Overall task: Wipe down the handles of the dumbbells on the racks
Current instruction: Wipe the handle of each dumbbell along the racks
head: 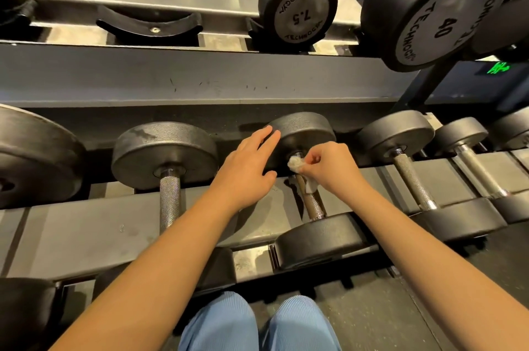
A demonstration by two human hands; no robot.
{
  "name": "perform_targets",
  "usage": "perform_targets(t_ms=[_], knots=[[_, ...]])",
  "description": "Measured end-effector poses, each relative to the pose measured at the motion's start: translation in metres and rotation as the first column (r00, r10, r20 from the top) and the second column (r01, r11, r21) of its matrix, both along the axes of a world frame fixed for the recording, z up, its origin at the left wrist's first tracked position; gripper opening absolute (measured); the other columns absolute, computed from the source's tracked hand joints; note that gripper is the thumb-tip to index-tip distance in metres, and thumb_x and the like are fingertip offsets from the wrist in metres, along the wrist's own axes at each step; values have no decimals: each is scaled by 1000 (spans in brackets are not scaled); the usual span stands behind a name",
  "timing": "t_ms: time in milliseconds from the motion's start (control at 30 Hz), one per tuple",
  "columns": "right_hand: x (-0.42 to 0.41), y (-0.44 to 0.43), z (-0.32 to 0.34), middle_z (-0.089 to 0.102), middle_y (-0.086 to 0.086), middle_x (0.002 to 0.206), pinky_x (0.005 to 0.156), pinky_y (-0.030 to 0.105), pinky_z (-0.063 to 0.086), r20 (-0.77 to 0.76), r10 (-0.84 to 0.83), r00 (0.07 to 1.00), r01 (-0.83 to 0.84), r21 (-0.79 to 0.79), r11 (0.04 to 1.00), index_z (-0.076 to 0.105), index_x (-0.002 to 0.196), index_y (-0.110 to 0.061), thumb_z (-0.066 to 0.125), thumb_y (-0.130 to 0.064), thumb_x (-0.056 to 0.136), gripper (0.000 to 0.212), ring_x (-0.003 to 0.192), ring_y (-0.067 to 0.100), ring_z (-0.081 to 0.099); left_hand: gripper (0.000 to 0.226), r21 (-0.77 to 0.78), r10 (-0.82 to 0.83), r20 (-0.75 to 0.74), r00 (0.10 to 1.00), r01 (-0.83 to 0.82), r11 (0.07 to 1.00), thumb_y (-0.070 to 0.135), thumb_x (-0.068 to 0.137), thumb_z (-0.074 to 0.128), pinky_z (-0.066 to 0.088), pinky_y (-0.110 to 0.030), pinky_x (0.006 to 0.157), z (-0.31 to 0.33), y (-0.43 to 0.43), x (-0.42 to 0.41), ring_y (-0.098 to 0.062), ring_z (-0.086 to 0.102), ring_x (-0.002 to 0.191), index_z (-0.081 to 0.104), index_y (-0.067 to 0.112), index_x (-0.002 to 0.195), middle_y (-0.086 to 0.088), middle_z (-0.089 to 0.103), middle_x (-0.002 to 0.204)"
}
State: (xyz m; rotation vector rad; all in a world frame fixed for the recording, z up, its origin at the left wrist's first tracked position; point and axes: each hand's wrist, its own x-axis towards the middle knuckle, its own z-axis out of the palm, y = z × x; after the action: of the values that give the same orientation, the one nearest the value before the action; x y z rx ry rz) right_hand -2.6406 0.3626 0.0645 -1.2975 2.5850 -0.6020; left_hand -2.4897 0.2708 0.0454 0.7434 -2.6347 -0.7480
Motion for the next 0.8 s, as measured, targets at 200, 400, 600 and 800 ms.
perform_targets(t_ms=[200, 400, 600, 800], knots=[[1, -8, 2, 66, 7, 73, 74, 33, 54, -7, -12, 1000, 13, 16, 1000, 69, 75, -11, 67, -36, 86, 28, 72, 19, 63, 75, 17, -3, -1, 1000, 3, 1000, 20, 94, 55, 25, -39, 116, 0, 1, 1, -15, 10, 145, 9, 30, 152, 13, 2, 159], [4, 29, 4, 67, 11, 81, 63, 25, 46, 17, 99, 995, -100, 203, 974, 68, 79, -2, 74, -26, 80, 24, 78, 21, 61, 77, 12, -4, 9, 1000, 4, 1000, 20, 93, 56, 37, -42, 109, 1, 1, 0, -14, 20, 142, 9, 30, 152, 14, 1, 159], [-7, 4, 1, 61, 0, 71, 56, 19, 40, 148, -50, 988, 59, -52, 997, 67, 76, -11, 73, -27, 82, 18, 66, 9, 53, 75, 23, -14, -1, 1000, 14, 1000, 17, 94, 54, 38, -43, 108, 0, 1, 1, -15, 20, 142, 9, 29, 152, 14, 1, 159], [-10, 24, -1, 64, 3, 70, 59, 21, 44, 174, -5, 985, -8, 71, 997, 62, 67, -13, 73, -20, 81, 20, 67, 11, 55, 74, 32, -11, -4, 1000, 11, 999, 18, 95, 53, 39, -43, 107, 0, 0, 1, -14, 22, 141, 9, 30, 152, 15, 1, 158]])
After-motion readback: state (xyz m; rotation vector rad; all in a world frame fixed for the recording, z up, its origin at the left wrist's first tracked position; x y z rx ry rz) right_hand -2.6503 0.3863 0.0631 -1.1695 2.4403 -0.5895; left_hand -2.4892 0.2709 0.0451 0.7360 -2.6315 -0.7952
